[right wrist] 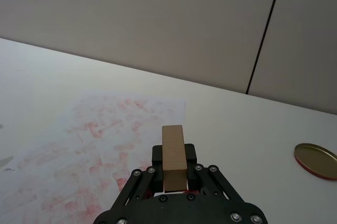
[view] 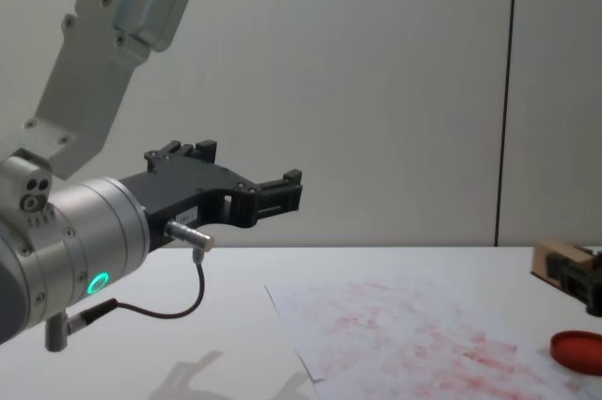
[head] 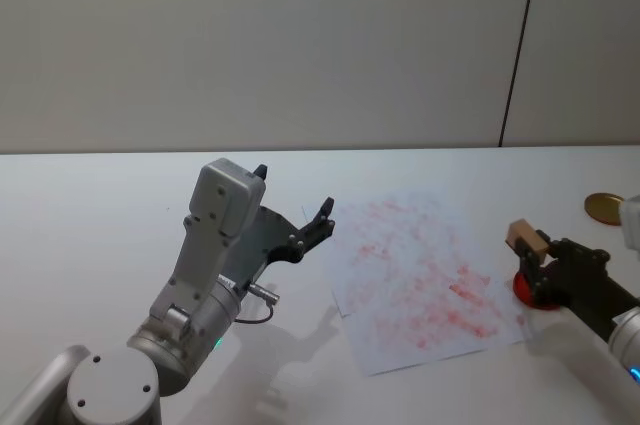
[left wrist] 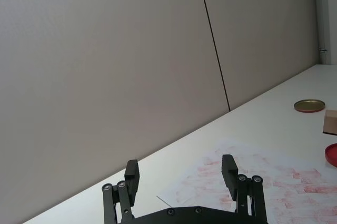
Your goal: Use the one hand to pick up the stamp and affix it onto the A4 paper.
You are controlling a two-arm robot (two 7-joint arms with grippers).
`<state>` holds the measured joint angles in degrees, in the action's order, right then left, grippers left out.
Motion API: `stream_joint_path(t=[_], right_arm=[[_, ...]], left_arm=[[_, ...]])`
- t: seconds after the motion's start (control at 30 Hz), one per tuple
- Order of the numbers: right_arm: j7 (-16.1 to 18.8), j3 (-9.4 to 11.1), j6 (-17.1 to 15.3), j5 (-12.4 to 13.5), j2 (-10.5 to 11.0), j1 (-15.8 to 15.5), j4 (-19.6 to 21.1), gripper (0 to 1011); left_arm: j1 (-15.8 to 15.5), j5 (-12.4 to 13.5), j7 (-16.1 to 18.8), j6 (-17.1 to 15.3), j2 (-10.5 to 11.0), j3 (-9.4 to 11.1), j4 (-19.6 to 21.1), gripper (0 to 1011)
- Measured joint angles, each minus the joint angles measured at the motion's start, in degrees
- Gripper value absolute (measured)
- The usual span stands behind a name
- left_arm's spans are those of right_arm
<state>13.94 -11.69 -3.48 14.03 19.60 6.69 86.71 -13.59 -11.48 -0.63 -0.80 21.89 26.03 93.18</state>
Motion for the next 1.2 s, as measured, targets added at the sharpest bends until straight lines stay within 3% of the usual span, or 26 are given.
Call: stream_joint_path(t=[0.7,1.2], right_arm=[[-0.6,1.0,-0.7,1.0,-0.2,2.6,-7.7,220],[-0.3,0.9,-1.2,0.7,-0.4,2.8,-9.3,232]], left_arm=[[0.0,0.0,0.0,0.0,0.0,0.0,0.0,993],[0.0,0.0,0.0,0.0,0.0,0.0,0.0,993]])
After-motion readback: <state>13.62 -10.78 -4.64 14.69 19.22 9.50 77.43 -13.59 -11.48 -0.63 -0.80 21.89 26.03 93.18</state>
